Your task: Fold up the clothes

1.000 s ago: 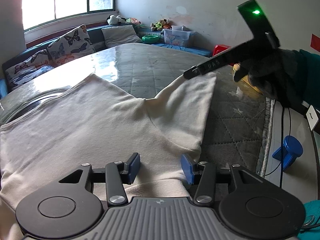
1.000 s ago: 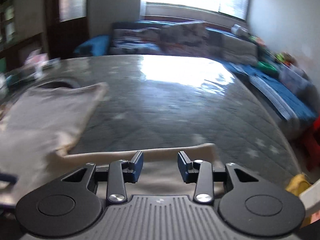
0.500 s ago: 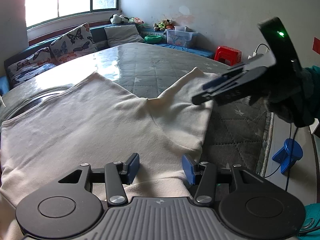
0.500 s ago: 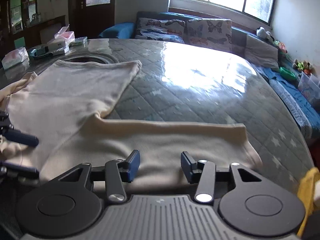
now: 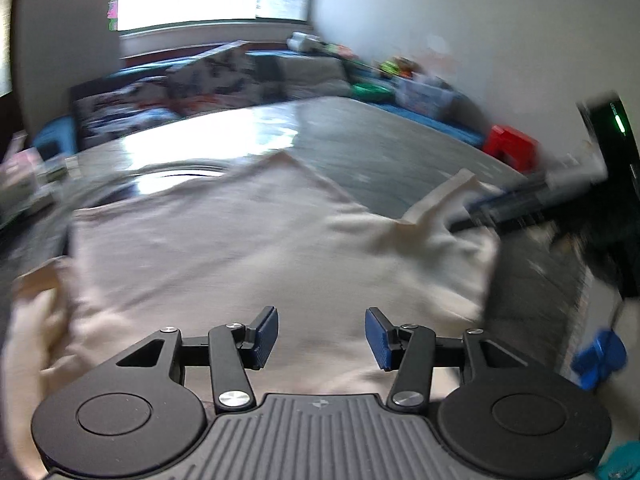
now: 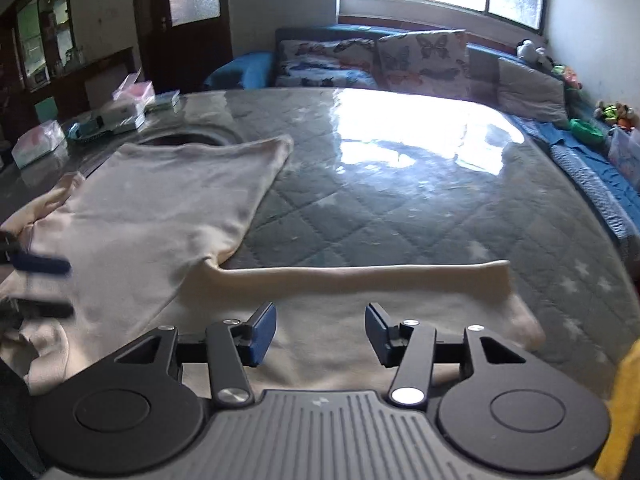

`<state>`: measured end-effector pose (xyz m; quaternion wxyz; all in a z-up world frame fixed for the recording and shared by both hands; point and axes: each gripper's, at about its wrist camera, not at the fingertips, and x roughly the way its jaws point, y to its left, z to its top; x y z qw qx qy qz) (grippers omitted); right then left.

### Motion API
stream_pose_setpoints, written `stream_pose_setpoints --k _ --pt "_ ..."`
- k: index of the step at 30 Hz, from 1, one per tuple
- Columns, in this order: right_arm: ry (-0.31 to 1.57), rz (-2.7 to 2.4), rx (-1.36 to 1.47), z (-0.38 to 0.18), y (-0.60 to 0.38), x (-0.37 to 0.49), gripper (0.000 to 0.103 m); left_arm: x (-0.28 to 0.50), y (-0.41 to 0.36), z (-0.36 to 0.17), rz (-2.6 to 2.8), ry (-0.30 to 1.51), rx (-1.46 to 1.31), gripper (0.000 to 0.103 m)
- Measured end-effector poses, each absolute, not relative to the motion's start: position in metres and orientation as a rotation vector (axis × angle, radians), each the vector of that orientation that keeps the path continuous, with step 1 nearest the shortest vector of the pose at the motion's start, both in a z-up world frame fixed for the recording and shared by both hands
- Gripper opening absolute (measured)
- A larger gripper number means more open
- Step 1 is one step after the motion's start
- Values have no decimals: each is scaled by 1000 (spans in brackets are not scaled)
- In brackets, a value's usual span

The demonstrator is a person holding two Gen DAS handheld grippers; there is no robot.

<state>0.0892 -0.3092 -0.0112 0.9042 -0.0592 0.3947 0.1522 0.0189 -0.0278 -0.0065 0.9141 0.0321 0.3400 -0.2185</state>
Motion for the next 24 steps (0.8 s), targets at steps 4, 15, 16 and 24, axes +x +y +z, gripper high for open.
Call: stream_pose_setpoints --k 4,15,16,24 --pt "829 317 -134 -16 -304 90 53 28 12 -2 -299 692 11 52" --pt "832 307 -149 -18 -299 91 56 73 103 0 129 660 -91 52" --pt "832 306 -149 -18 -299 91 57 81 108 -4 140 678 -93 52" --pt "827 298 -147 -19 -298 91 58 113 122 -28 172 735 -79 44"
